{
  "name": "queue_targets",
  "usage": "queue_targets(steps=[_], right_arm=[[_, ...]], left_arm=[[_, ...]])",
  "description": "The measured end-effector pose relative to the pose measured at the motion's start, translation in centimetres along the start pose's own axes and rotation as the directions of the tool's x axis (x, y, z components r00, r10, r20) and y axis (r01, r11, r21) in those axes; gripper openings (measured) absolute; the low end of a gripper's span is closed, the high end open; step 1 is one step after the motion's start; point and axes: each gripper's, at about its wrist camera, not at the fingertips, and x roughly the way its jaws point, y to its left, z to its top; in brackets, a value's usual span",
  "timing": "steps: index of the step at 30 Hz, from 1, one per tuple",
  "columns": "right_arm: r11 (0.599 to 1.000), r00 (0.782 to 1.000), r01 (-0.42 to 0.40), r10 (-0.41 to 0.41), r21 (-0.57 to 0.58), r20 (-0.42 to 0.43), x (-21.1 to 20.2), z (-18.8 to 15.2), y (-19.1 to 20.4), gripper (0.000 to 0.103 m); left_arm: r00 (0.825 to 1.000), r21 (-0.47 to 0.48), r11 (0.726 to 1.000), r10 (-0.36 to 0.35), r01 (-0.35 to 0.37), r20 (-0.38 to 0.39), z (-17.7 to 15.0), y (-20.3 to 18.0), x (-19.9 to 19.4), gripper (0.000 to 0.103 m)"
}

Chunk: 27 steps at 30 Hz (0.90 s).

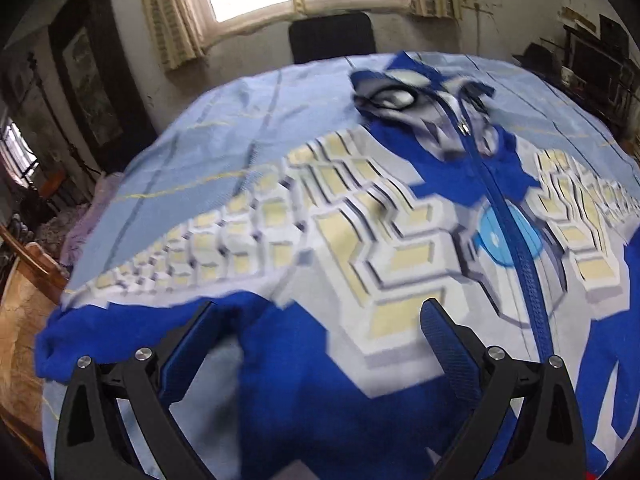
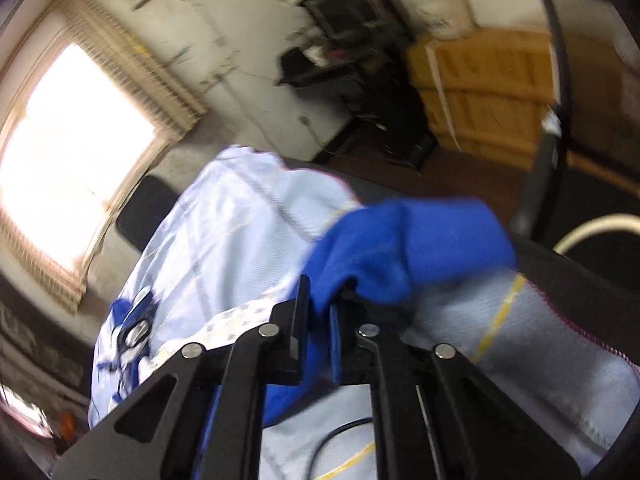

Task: Fold large clothes
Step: 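Reach the right gripper to the blue sleeve cuff and grasp it, then lift the sleeve with the right gripper and fold it across the hoodie front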

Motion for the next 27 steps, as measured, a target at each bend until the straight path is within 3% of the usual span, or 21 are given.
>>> queue_targets(steps=[5,9,15,22,25,27], right_arm=[[0.985,0.997,-0.071,0.071,-0.159,-0.001,-2.0,-1.4,6.2,0.008],[0.939,0.993,-0.119,0.117,-0.322,-0.025,-2.9,-4.4,12.2,0.008],[0.856,0.973,-0.224,0.167,-0.466,-0.162,-1.6,-10.3,18.5,0.008],[0.749,0.934,-0.281,0.069,-0.600,-0.351,1.8,-19.3,21.7,0.011],[0.715,0.903,-0.292,-0.011,-0.635,-0.429,3.4,-21.6,21.6,0.020],[0.710,0.892,-0.308,-0.017,-0.634,-0.452,3.2,-21.7,21.2,0.030]], left_arm=[[1.000,-0.075,0.997,0.010,-0.009,0.010,1.0,2.6,-0.3,0.100],[1.000,-0.142,0.990,0.005,-0.006,-0.008,1.4,4.8,-0.1,0.100],[0.999,-0.225,0.974,-0.018,0.011,-0.029,1.7,7.2,0.2,0.100],[0.999,-0.230,0.973,-0.036,0.028,-0.029,1.7,7.5,0.0,0.100],[0.999,-0.215,0.976,-0.039,0.033,-0.025,1.7,7.2,-0.1,0.100],[0.999,-0.202,0.979,-0.039,0.034,-0.020,1.7,6.9,-0.3,0.100]])
